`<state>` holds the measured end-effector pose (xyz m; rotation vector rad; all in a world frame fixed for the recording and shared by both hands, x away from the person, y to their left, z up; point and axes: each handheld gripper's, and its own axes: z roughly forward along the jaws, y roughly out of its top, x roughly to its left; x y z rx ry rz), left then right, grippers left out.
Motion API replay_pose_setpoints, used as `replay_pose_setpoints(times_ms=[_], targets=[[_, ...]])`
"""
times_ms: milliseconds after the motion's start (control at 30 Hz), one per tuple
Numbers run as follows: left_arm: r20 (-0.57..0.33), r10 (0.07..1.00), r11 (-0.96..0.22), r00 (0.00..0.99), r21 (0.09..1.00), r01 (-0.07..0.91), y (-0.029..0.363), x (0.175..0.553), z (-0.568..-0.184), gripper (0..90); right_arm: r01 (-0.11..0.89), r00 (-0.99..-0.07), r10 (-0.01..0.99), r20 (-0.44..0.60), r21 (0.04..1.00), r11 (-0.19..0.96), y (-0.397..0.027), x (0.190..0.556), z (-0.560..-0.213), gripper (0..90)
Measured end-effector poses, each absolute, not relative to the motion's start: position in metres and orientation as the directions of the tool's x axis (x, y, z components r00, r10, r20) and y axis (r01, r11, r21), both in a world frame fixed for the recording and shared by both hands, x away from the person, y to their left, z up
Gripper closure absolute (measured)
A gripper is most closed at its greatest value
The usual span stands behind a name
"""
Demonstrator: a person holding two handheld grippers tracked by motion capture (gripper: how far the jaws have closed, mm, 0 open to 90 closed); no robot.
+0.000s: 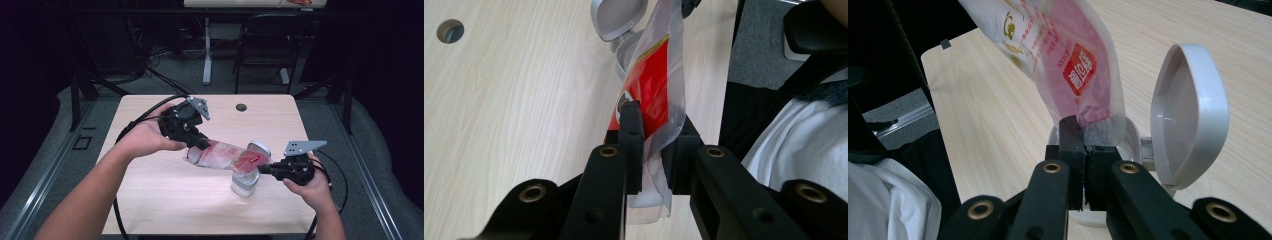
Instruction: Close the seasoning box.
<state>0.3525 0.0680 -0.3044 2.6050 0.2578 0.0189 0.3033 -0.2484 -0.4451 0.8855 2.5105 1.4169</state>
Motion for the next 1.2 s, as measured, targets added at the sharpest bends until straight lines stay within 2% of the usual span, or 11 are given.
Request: replay_pose_setpoints(times_ms=[1200], targets=[[-0.029,0.156,-0.850,0.987,0.504,0.149,0.055,0.356,-0.303,80.8,0.442,-0.803,0.570,0.176,0.817,0.370,-0.259,0.297,-0.446,88.9]])
